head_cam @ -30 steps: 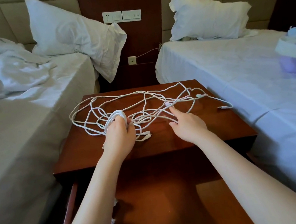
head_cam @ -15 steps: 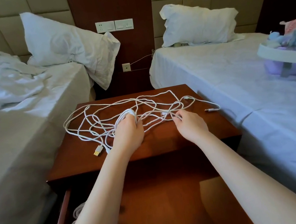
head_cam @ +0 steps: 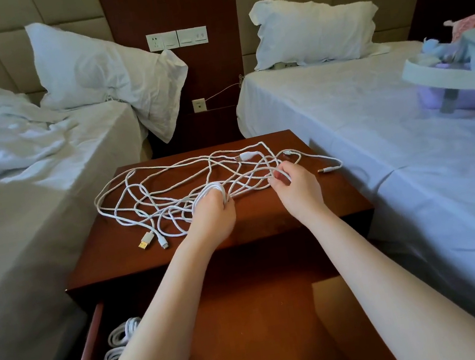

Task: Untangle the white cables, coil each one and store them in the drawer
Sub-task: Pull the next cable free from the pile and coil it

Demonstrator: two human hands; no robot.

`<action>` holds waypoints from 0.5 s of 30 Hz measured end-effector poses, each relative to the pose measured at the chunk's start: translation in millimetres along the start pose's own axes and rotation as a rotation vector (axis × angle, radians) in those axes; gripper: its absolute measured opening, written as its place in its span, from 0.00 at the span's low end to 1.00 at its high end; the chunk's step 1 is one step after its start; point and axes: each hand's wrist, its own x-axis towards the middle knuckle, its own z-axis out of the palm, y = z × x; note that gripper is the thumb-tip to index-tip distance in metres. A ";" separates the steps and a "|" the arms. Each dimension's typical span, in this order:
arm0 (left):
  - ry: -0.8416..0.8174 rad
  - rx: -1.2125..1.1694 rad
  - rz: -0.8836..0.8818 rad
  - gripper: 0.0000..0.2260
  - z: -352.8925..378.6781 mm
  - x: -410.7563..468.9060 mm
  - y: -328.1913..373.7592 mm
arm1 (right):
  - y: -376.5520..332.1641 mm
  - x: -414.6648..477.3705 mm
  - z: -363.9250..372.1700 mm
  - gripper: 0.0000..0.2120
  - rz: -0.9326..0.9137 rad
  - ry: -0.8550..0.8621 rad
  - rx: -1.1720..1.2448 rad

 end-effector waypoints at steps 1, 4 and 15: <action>0.006 -0.003 0.004 0.12 0.5 0.2 2.3 | -1.2 -0.8 -2.8 0.09 0.000 0.001 -0.006; -0.004 -0.020 -0.008 0.09 0.7 -0.8 5.7 | 0.8 -3.0 -9.6 0.05 0.029 -0.032 -0.114; -0.122 -0.132 -0.008 0.13 -10.0 -16.1 -13.4 | -23.6 -18.4 -0.8 0.18 -0.577 -0.041 -0.452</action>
